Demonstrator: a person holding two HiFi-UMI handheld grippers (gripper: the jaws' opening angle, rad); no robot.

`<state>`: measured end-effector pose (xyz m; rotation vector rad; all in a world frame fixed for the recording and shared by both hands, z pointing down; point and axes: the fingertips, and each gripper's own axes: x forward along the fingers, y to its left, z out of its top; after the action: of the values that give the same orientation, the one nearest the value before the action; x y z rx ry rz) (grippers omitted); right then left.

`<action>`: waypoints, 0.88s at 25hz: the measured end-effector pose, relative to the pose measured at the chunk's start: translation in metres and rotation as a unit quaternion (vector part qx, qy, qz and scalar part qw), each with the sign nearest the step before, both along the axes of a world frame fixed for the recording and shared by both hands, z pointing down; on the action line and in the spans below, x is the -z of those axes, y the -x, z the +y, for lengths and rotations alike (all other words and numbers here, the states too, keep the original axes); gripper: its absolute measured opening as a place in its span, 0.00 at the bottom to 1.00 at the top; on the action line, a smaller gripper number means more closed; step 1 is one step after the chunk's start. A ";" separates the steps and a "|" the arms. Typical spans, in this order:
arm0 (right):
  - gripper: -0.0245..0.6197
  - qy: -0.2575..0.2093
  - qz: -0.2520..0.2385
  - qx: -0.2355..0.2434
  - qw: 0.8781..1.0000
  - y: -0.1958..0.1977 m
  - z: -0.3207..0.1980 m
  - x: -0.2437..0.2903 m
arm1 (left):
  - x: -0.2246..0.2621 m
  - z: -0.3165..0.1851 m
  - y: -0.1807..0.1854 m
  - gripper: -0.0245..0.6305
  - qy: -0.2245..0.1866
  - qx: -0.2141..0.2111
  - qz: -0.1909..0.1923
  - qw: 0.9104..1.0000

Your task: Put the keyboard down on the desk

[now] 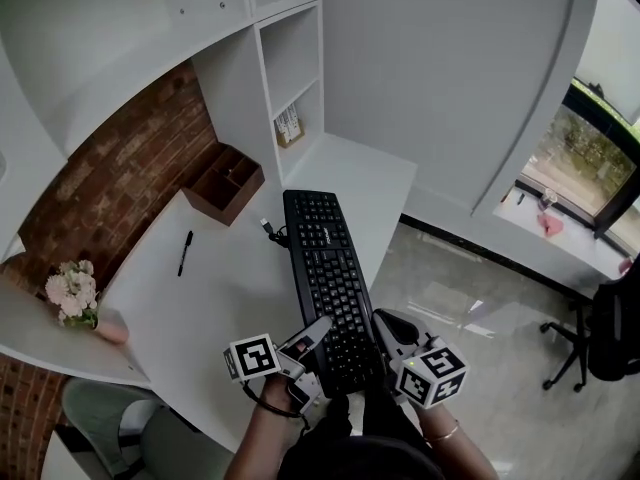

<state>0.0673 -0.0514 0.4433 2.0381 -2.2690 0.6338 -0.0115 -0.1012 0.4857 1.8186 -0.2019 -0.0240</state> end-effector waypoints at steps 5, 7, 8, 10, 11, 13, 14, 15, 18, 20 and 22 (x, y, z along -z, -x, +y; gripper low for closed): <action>0.05 0.001 -0.006 0.026 1.000 -0.007 -0.028 -0.002 | -0.002 -0.023 -0.006 0.20 -0.011 0.018 -0.005 1.000; 0.05 0.001 -0.008 0.037 0.999 -0.011 -0.038 -0.004 | -0.002 -0.029 -0.010 0.20 0.001 0.029 0.003 1.000; 0.05 0.001 -0.009 0.042 0.999 -0.014 -0.042 -0.004 | -0.001 -0.030 -0.014 0.20 0.011 0.035 0.014 0.999; 0.05 -0.001 -0.011 0.051 0.999 -0.020 -0.051 -0.006 | 0.003 -0.033 -0.022 0.20 0.024 0.043 0.037 0.998; 0.05 -0.001 -0.012 0.057 0.998 -0.023 -0.055 -0.007 | 0.004 -0.034 -0.026 0.20 0.029 0.047 0.048 0.997; 0.05 0.001 -0.015 0.072 0.997 -0.030 -0.062 -0.009 | 0.005 -0.036 -0.035 0.20 0.041 0.054 0.060 0.996; 0.05 0.002 -0.016 0.079 0.997 -0.033 -0.067 -0.010 | 0.001 -0.038 -0.036 0.20 0.040 0.057 0.049 0.996; 0.05 0.002 -0.019 0.086 0.996 -0.038 -0.071 -0.011 | -0.005 -0.041 -0.037 0.20 0.034 0.062 0.032 0.997; 0.05 0.001 -0.025 0.106 0.994 -0.054 -0.085 -0.012 | -0.007 -0.050 -0.051 0.20 0.037 0.080 0.035 0.995; 0.05 0.002 -0.026 0.122 0.992 -0.064 -0.094 -0.012 | -0.007 -0.056 -0.060 0.20 0.041 0.097 0.038 0.994; 0.05 0.002 -0.027 0.140 0.990 -0.073 -0.102 -0.013 | -0.013 -0.062 -0.065 0.20 0.040 0.117 0.025 0.992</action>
<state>0.1400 -0.1537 0.4558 1.6728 -2.5140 0.6771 0.0531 -0.1628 0.4983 1.7039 -0.3744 -0.2241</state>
